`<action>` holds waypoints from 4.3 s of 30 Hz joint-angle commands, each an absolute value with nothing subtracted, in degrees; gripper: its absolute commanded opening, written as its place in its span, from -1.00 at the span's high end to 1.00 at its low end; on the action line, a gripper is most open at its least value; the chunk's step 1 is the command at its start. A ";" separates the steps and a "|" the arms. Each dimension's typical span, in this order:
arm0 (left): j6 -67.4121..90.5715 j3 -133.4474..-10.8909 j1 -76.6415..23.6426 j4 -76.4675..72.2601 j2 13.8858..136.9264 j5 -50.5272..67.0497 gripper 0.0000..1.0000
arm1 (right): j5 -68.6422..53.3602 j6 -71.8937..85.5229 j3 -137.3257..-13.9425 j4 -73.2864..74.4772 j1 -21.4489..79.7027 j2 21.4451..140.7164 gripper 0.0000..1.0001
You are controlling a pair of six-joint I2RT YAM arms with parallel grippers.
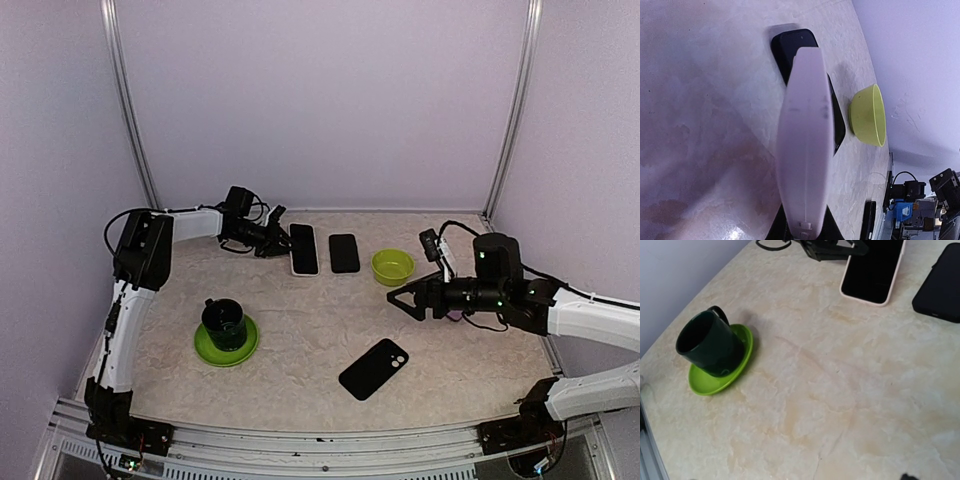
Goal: Put the phone into the phone case
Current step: Place the phone with the phone case at the center of the board.
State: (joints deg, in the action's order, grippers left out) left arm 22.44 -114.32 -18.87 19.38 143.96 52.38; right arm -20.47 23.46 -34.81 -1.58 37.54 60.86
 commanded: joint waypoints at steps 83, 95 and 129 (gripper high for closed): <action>30.67 -106.14 -19.19 2.55 140.54 37.28 -0.13 | -17.70 23.22 -33.26 -3.00 36.91 63.23 -0.72; 28.34 -110.83 -19.75 7.13 143.84 37.45 -0.26 | -15.56 22.30 -34.15 -0.45 36.91 61.80 -0.73; 29.86 -96.46 -18.63 -0.41 125.89 30.05 -0.97 | -2.02 15.35 -39.24 12.37 36.91 61.53 -0.87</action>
